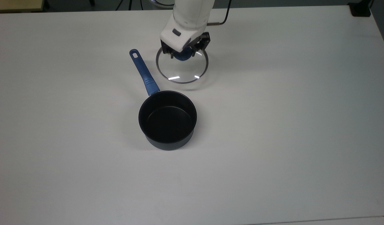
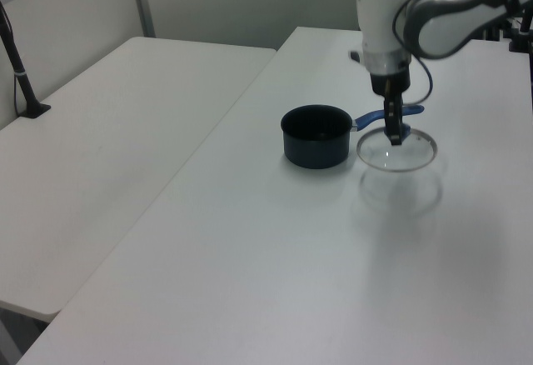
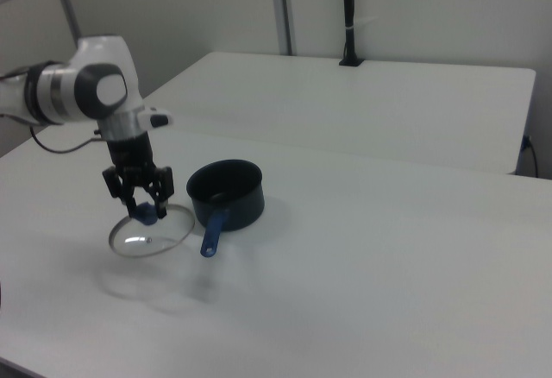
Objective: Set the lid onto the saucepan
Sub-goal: 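Lift the glass lid and carry it over the saucepan opening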
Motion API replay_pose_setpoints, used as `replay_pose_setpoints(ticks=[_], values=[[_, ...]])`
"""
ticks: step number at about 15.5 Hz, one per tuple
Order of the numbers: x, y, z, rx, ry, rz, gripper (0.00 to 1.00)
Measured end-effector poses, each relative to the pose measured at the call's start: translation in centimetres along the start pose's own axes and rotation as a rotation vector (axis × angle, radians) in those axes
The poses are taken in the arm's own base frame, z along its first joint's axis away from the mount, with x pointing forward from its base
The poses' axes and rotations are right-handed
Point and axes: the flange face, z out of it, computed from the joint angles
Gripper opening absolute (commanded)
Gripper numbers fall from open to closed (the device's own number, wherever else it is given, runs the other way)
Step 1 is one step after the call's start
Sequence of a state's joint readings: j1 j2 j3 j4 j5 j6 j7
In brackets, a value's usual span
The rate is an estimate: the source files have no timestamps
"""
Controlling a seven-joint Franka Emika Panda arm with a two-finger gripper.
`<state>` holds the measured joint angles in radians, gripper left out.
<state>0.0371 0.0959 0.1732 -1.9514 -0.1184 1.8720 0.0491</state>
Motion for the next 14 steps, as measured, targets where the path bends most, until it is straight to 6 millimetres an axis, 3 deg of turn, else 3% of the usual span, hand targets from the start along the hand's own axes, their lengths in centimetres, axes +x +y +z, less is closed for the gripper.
replay_pose_setpoints(ticks=[4, 8, 10, 14], values=[[0.6, 1.5, -4.8, 0.025, 0.047, 0.043, 0.6], [1.7, 6.3, -9.6, 0.074, 0.103, 0.143, 0.59], [3.5, 8.4, -9.9, 0.087, 0.114, 0.22, 0.59], [8.4, 9.7, -7.5, 0.113, 0.101, 0.347, 0.57]])
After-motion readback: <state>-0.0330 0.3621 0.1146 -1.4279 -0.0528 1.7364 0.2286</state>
